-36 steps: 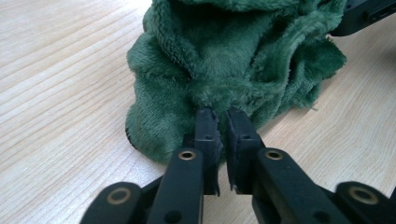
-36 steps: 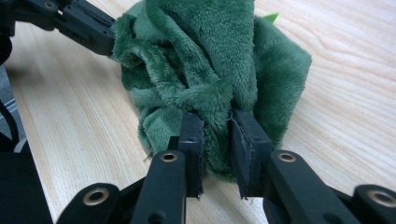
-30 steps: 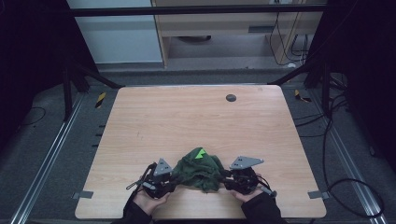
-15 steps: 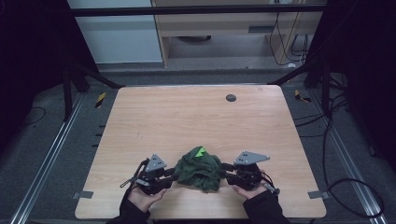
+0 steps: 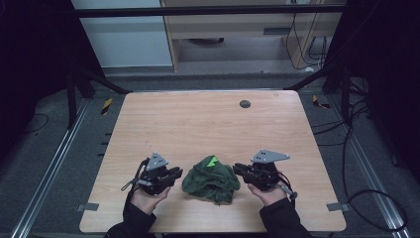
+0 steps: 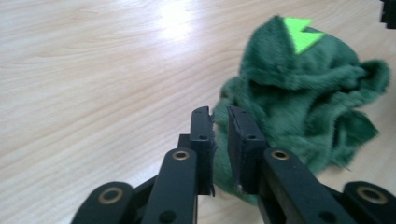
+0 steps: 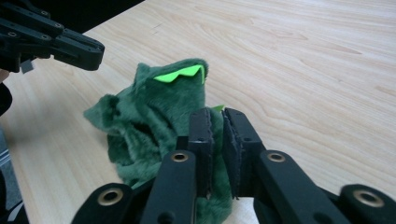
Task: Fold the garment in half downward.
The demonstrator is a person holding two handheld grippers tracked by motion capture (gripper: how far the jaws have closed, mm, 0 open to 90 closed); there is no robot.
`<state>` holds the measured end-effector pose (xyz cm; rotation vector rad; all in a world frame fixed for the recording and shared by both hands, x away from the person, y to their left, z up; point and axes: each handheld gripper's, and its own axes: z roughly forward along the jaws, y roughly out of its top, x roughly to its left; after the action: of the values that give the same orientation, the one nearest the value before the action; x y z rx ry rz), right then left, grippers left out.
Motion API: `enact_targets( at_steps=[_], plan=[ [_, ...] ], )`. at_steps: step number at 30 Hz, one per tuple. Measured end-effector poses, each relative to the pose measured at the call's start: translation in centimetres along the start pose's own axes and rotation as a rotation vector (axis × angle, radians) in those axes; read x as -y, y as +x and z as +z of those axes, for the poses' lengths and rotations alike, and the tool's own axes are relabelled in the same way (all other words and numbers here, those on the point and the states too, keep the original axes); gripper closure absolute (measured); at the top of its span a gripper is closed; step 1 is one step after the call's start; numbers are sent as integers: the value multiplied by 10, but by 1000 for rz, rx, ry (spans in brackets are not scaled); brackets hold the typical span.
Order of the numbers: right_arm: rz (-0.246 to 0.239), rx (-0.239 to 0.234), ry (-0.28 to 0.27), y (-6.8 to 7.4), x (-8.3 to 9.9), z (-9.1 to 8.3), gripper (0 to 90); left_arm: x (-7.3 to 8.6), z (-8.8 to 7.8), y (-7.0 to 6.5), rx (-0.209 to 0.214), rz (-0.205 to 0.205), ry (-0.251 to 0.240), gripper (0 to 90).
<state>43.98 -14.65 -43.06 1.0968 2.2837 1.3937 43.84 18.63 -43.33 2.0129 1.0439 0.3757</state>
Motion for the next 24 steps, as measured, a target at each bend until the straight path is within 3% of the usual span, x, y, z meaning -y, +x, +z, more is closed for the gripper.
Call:
enact_targets(
  at_steps=[12,17,24],
  plan=[
    [27,27,6,-12,-11,19,899,-17,25,10,-16,-12,-8,898],
    [40,29,20,-14,-10,27,899,-18,43,15,14,-35,8,899],
    [38,15,46,-16,-5,40,898,-17,59,10,51,-15,34,898]
  ],
)
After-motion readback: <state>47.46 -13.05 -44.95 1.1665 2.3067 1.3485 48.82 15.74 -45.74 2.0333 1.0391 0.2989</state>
